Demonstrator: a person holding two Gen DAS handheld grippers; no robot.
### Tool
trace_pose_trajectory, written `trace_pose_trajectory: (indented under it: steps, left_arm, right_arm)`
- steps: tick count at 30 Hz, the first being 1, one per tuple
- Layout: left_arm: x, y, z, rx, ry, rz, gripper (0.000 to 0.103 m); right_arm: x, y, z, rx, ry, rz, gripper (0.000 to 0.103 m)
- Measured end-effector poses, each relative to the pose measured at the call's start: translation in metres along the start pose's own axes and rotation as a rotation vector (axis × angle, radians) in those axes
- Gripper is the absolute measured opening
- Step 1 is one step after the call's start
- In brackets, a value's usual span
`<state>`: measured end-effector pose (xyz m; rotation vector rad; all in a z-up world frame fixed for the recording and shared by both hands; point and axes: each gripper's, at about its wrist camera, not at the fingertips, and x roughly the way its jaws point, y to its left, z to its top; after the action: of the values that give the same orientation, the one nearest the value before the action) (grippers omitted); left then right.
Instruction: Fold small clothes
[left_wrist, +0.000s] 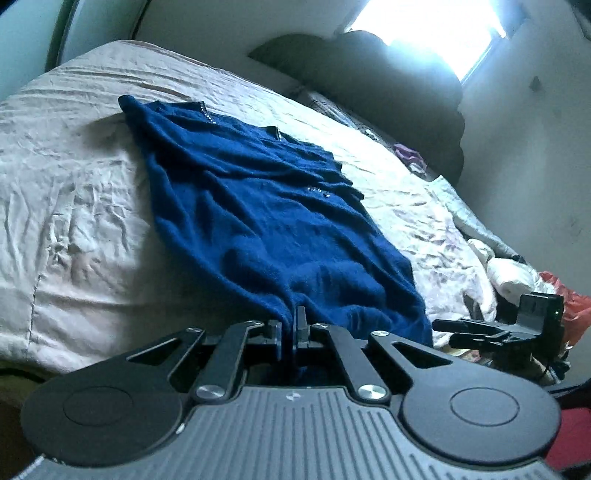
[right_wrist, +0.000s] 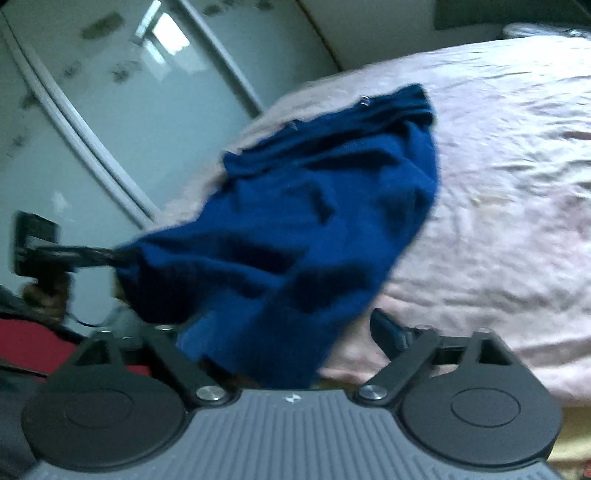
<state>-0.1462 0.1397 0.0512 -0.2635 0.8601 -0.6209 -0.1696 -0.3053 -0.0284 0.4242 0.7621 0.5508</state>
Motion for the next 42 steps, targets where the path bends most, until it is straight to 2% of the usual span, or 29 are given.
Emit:
trace_pose_trajectory:
  steps: [2, 4, 5, 8, 12, 19, 25, 31, 42]
  left_arm:
    - [0.003, 0.001, -0.003, 0.006, 0.011, 0.009, 0.004]
    - [0.008, 0.004, -0.006, -0.003, 0.026, 0.022, 0.004]
    - [0.01, 0.005, -0.006, -0.012, 0.033, 0.021, 0.003]
    - [0.009, 0.005, -0.006, -0.012, 0.032, 0.015, 0.003]
    - [0.0, 0.001, 0.001, -0.001, -0.004, 0.004, 0.003]
    - [-0.011, -0.001, 0.027, -0.043, -0.089, -0.079, 0.003]
    - [-0.017, 0.008, 0.05, -0.1, -0.159, -0.117, 0.003]
    - [-0.013, 0.019, 0.083, -0.129, -0.226, -0.086, 0.003]
    - [0.026, 0.041, 0.143, -0.149, -0.268, 0.005, 0.003]
  right_arm:
    - [0.004, -0.009, -0.006, 0.057, 0.009, 0.026, 0.092]
    - [0.011, -0.015, -0.013, 0.122, -0.003, 0.119, 0.09]
    - [0.016, -0.014, -0.014, 0.125, 0.009, 0.153, 0.082]
    - [0.031, -0.009, -0.015, 0.116, 0.039, 0.131, 0.009]
    - [0.02, -0.011, -0.007, 0.113, 0.0, 0.164, 0.009]
    - [-0.01, -0.009, 0.034, 0.114, -0.177, 0.313, 0.009]
    - [-0.008, -0.02, 0.06, 0.153, -0.261, 0.39, 0.009]
    - [0.019, -0.028, 0.102, 0.133, -0.281, 0.376, 0.01]
    - [0.066, -0.053, 0.161, 0.145, -0.317, 0.379, 0.01]
